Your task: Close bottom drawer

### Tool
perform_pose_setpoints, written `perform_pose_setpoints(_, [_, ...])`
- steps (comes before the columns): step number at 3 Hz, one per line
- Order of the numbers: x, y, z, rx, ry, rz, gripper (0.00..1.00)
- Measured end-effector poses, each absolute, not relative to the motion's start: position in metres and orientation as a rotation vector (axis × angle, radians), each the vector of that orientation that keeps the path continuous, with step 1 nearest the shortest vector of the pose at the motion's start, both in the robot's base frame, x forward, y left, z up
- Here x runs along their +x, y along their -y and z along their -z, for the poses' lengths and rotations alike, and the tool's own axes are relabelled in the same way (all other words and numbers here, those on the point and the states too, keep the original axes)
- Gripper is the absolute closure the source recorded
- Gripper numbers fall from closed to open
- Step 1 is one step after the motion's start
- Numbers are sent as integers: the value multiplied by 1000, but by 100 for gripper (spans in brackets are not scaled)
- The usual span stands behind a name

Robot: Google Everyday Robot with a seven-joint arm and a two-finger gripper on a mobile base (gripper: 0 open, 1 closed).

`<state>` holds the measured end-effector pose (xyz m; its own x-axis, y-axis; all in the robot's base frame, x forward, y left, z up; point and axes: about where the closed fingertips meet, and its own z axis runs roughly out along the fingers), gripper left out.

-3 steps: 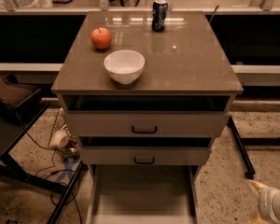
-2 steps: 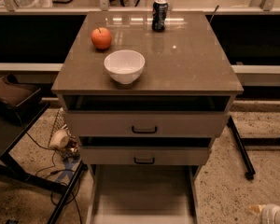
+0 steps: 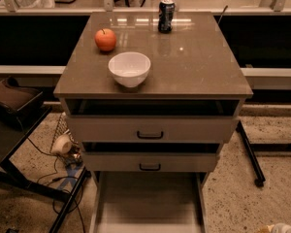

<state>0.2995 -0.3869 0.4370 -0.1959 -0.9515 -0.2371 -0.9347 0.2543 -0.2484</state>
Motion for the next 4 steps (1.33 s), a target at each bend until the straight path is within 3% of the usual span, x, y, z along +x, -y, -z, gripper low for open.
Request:
perform_pose_setpoints(1, [299,377,-412,-1758,-2211,58,100])
perform_pose_setpoints(4, [221,334,-276,-1835,-2137,-98,100])
